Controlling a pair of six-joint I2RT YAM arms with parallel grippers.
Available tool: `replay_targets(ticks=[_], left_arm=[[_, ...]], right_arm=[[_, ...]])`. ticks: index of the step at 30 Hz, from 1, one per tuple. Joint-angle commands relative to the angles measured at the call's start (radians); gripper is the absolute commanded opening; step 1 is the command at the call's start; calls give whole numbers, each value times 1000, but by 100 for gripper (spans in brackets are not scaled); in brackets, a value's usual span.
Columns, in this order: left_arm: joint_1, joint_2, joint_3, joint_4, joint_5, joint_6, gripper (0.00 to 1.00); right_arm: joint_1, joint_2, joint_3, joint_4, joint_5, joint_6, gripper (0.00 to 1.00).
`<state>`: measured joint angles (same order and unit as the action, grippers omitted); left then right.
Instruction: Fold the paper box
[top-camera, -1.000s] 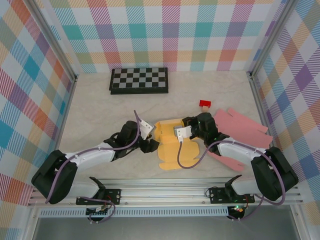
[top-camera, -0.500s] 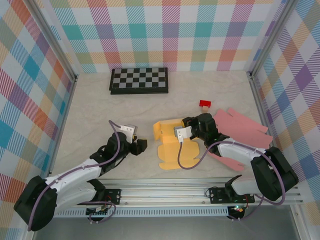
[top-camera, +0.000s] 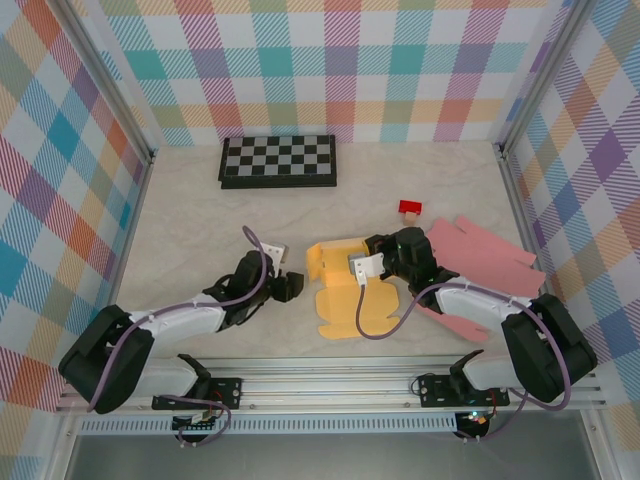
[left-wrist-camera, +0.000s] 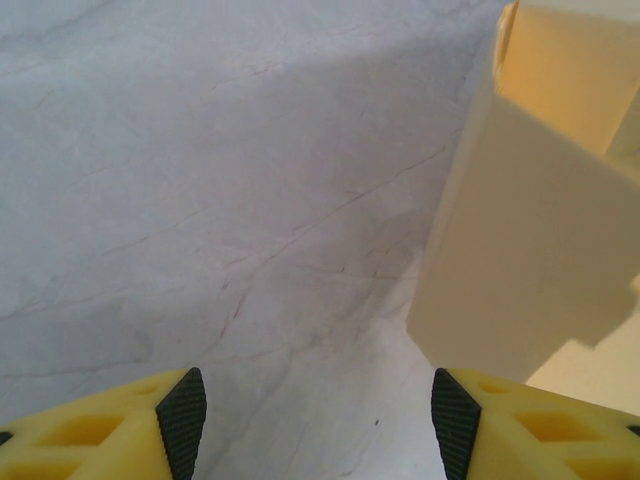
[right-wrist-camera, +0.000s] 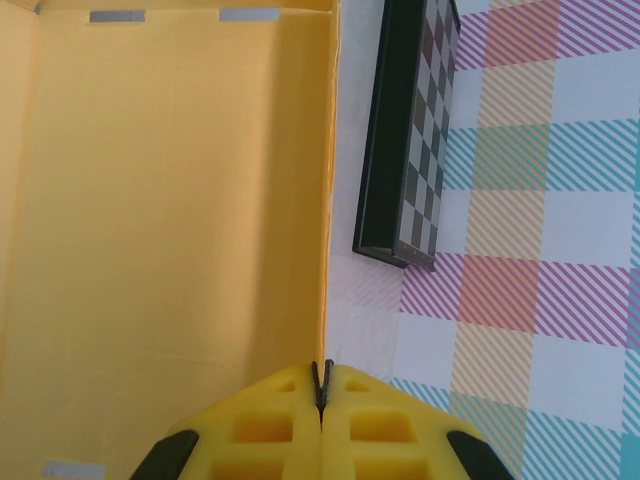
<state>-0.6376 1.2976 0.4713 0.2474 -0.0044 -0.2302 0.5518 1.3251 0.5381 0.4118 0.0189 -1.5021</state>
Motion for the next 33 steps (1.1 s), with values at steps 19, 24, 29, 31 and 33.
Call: replay_targets(ticks=[19,24,29,31,33], left_arm=[[-68,214,228,-7,124,21,60],[-108,250,273,-54,51,7,61],[-128,294,327,-114,-45,-21,61],[-135,305,341,-123,-72,-35,61],[-148,314,353,-126,-99,-48,61]], right_arm=[[39,-19,-44,43,41,-23,0],[51,-12,-50,52,62,-30,0],[60,-19,-58,55,75,-28,0],[63,-26,-60,52,79,-26,0],[66,-32,-64,50,84,-24,0]])
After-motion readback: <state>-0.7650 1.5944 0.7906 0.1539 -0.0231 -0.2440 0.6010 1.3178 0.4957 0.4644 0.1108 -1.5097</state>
